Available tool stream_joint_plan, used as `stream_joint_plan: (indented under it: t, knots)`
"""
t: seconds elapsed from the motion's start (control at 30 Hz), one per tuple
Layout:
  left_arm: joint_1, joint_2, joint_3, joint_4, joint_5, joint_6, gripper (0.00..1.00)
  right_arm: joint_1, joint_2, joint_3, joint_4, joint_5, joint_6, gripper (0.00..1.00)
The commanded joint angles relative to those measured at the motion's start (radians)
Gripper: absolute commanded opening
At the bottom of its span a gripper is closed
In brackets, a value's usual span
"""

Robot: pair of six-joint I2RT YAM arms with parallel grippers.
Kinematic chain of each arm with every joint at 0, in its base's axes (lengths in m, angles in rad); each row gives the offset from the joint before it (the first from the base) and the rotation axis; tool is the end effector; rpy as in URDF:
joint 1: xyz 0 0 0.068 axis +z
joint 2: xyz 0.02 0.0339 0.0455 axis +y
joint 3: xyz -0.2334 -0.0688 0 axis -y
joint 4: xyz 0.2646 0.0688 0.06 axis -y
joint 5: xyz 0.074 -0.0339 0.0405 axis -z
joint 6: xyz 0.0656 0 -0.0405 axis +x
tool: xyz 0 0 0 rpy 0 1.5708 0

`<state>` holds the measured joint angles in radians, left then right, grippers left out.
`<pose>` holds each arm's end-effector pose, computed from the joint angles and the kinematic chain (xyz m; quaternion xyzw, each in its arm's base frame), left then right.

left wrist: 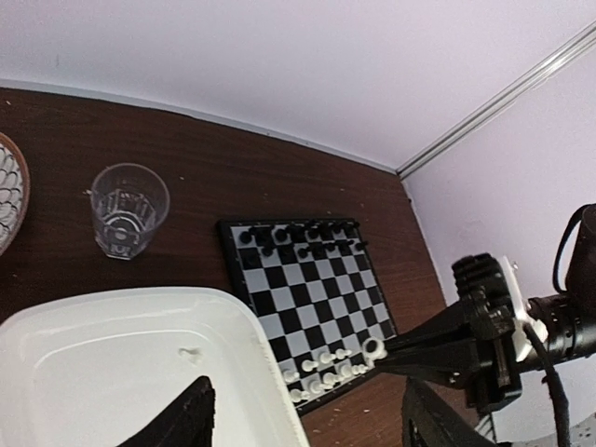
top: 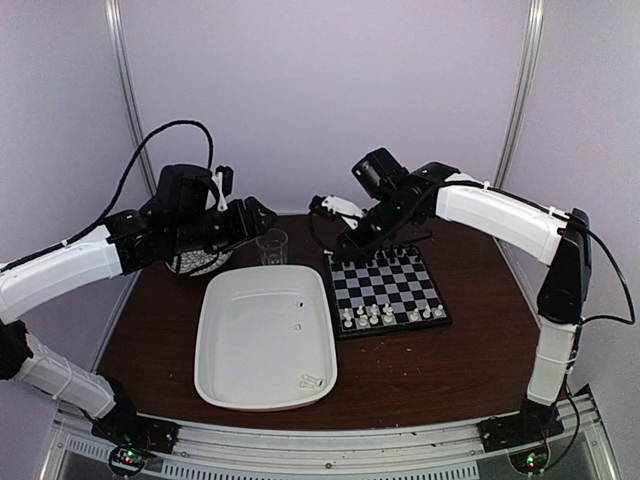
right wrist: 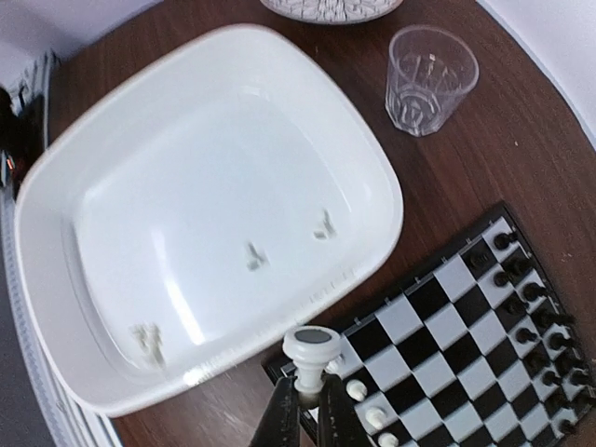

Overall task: Set up the chess pieces on the board
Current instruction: Pass from the right arm to the left

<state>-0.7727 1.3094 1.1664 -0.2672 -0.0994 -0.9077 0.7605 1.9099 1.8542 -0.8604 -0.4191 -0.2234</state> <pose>0.2608 -0.2451 0.3051 -0.0835 0.8315 -0.3801 0.3964 0.3052 0.3273 0.2726 -0.4964 0.7848 0.2734 0.2510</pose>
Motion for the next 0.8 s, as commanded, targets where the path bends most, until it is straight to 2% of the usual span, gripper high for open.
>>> stream_joint_plan:
  t: [0.0,0.2,0.33,0.5,0.77]
  knots:
    - [0.019,-0.011,0.021,-0.104,-0.089,0.153,0.69,-0.012,-0.051,0.038,-0.282,0.190,-0.311,0.00]
    - [0.027,-0.044,-0.013,-0.129,-0.140,0.207,0.69,-0.013,-0.061,0.008,-0.467,0.509,-0.578,0.00]
    - [0.035,-0.067,-0.045,-0.129,-0.152,0.213,0.69,-0.017,-0.053,-0.010,-0.551,0.652,-0.736,0.00]
    - [0.039,-0.089,-0.083,-0.116,-0.154,0.214,0.69,-0.017,0.019,0.041,-0.670,0.761,-0.854,0.00]
    - [0.044,-0.130,-0.148,-0.095,-0.155,0.196,0.69,-0.017,0.163,0.146,-0.826,0.834,-0.918,0.00]
